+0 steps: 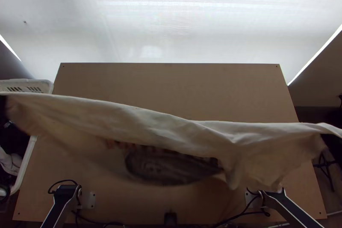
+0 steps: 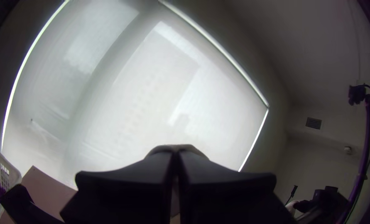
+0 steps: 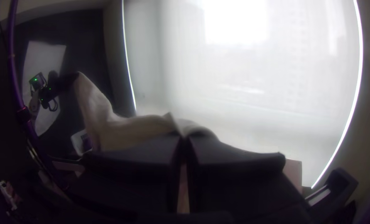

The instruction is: Fold the t-shirt

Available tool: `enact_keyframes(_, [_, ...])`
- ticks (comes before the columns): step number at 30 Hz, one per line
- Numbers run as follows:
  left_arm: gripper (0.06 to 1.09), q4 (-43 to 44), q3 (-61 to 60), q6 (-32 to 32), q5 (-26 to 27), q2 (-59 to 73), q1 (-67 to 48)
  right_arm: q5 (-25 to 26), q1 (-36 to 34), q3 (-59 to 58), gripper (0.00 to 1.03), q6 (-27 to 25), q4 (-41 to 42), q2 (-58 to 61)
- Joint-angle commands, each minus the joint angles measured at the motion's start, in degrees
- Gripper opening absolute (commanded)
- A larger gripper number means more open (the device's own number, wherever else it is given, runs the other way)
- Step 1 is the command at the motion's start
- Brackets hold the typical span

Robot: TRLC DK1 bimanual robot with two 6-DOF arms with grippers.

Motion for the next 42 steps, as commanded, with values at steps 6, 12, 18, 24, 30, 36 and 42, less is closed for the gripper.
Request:
enact_keyframes(6, [0.09,-6.87,2.61,0.2,-1.54,-2.08,-0.89,0.9,-0.2,-3.25,0.03,-0.83,0.11,-1.84])
enact_keyframes(12, [0.09,-5.73,-17.87,4.33,-1.01,-3.23,-1.33,0.82,0.24,-28.48,0.03,-2.59,7.14,-3.43])
enact_keyframes(18, [0.09,8.42,-38.61,3.98,1.54,0.11,-1.42,0.82,-0.82,-48.96,0.03,-5.76,22.7,-0.35])
enact_keyframes(24, [0.09,21.96,-48.63,3.36,0.92,10.22,-3.62,0.55,-5.74,-55.11,0.03,-9.97,33.77,10.2])
enact_keyframes(30, [0.09,31.45,-48.9,3.62,0.13,22.96,-3.36,-1.03,-9.69,-54.41,0.03,-11.47,42.3,23.47])
enact_keyframes(36, [0.09,36.81,-41.34,3.54,-1.54,35.62,-2.04,-1.03,-12.24,-46.5,0.03,-11.47,45.72,34.1])
enact_keyframes(42, [0.09,38.66,-33.78,3.54,-1.63,46.43,-1.69,-1.03,-13.47,-38.41,0.03,-11.47,45.99,42.45])
